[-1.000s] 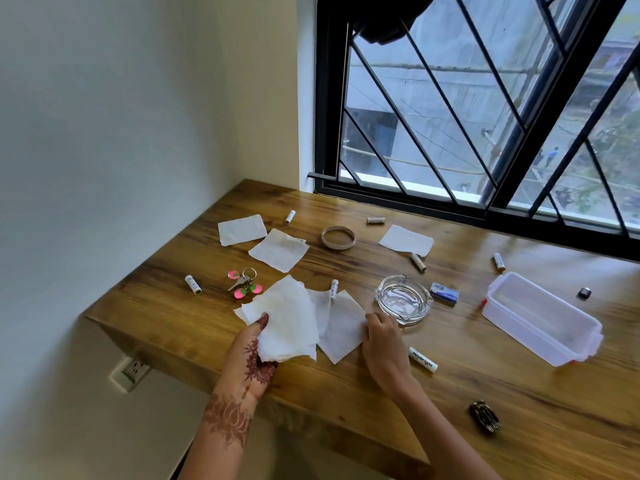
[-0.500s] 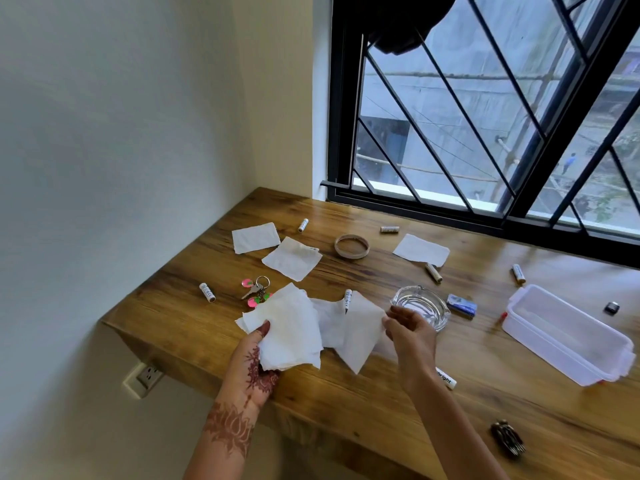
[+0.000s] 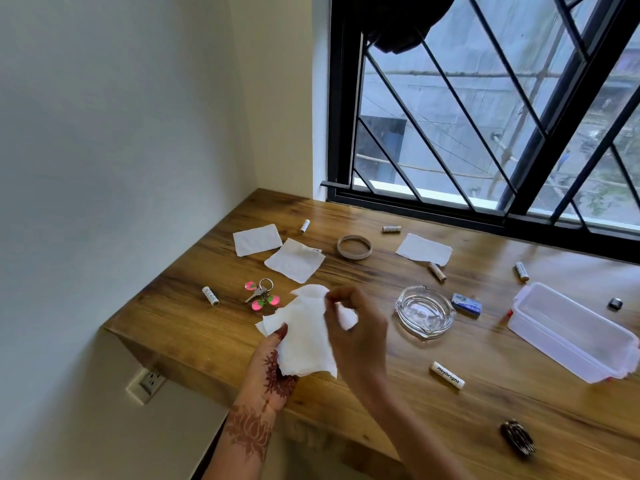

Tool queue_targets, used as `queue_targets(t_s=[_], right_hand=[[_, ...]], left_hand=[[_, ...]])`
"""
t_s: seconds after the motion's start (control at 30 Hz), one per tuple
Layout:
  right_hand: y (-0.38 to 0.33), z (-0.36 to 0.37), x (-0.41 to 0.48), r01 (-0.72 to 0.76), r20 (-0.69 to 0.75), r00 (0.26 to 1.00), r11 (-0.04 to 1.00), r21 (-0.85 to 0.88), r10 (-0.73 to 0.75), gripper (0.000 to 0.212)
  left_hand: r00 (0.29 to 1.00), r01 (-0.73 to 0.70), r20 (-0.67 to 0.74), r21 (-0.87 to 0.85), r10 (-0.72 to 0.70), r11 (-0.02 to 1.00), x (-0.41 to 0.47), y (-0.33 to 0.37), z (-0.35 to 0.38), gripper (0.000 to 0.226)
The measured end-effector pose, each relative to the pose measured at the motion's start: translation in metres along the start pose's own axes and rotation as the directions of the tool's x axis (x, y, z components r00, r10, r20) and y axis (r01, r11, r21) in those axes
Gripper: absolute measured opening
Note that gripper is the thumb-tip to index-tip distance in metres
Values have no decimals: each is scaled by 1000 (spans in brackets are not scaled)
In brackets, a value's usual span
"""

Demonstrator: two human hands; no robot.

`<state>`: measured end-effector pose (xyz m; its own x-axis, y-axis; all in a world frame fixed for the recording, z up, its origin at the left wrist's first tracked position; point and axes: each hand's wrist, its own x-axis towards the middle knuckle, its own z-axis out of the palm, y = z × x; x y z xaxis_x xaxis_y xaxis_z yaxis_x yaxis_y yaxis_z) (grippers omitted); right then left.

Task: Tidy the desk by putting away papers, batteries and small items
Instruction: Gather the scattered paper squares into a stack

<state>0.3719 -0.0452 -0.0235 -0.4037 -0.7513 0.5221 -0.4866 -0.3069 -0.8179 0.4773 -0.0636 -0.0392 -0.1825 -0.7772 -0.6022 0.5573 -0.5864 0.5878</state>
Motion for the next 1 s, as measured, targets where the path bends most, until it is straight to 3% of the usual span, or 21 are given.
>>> queue_targets(t_s=[0.1,0.13,0.2,0.27,0.3,0.33,0.4,0.47,0.53,0.63,0.77,1.0], right_hand=[[6,16,-24,165,201,968,984,-66,-149,13],[8,20,-30,199,265,949,977,-74,-173,13],[13,25,-40,266,371,903,959,-92,-215,15],[17,28,-47,343,428,866,930,-134,-258,21],[19,29,-49,359,444,857,922,-147,-263,25],[19,30,-50,356,455,853,923,-147,-257,27],[18,32,-49,293,476,857,947,-129,-200,29],[19,33,-45,213,462,876,970,-113,-138,33],[23,32,-37,114,372,926,986,-125,-60,28],[45,25,-22,-134,185,967,966,-223,177,22],[87,14,-6,-351,99,894,821,-450,437,31],[102,24,7,-421,19,844,685,-594,535,22]], left_hand=[[998,12,69,-108,-5,994,-9,6,-2,24],[999,-43,12,-71,44,997,-12,7,0,25],[941,-280,-162,119,297,953,-3,-10,4,20],[946,-264,-193,2,259,965,-6,1,7,21],[922,-291,-251,51,294,955,0,0,0,26],[939,-284,-202,-4,277,959,1,-4,-3,31],[996,-91,-18,-33,91,995,-11,-1,-7,41],[1000,-3,4,43,3,999,-1,21,-23,35],[1000,-18,-10,118,19,993,1,23,-20,28],[998,-31,-48,87,35,996,4,25,-24,31],[999,-37,-25,42,38,998,4,29,-31,36],[1000,-17,-3,37,17,999,3,33,-29,27]])
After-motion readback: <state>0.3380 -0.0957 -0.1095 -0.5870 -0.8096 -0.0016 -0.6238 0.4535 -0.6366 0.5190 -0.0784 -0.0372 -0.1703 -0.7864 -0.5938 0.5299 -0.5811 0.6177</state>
